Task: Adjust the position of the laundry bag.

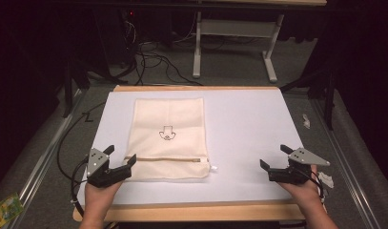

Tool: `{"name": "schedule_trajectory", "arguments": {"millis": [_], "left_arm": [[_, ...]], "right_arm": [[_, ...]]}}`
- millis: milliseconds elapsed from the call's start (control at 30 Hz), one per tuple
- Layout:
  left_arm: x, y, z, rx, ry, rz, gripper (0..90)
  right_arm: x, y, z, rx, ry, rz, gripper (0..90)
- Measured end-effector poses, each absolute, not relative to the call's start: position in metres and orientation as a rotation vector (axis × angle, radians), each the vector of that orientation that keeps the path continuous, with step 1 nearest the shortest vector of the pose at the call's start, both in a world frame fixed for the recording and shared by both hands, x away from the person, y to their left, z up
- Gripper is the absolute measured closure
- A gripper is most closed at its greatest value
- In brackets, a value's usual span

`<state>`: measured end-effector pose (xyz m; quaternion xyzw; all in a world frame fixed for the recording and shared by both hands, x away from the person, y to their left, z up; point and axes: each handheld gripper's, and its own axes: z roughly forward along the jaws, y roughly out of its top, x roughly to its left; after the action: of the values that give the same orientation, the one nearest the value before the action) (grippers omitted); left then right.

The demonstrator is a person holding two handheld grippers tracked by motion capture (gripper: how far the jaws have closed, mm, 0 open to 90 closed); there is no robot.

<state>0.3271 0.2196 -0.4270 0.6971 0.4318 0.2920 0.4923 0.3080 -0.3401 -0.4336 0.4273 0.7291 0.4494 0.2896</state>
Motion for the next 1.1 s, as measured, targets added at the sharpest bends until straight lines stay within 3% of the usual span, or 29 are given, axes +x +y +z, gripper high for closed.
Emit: {"name": "schedule_trajectory", "arguments": {"millis": [633,800,967,1000,1100], "left_arm": [[0.335,0.221,-0.43,1.72,1.064,0.716,12.5],[0.339,0.222,-0.436,1.721,1.086,0.694,13.4],[0.341,0.223,-0.44,1.724,1.075,0.667,16.3],[0.341,0.224,-0.441,1.724,1.067,0.645,17.2],[0.342,0.224,-0.444,1.731,1.059,0.628,17.9]], "right_arm": [[0.302,-0.349,-0.434,1.187,1.91,1.195,4.2],[0.309,-0.329,-0.441,1.168,1.973,1.206,4.9],[0.317,-0.295,-0.443,1.124,2.089,1.22,11.7],[0.322,-0.271,-0.443,1.084,2.16,1.207,18.6],[0.333,-0.241,-0.445,1.068,2.197,1.156,25.8]]}}
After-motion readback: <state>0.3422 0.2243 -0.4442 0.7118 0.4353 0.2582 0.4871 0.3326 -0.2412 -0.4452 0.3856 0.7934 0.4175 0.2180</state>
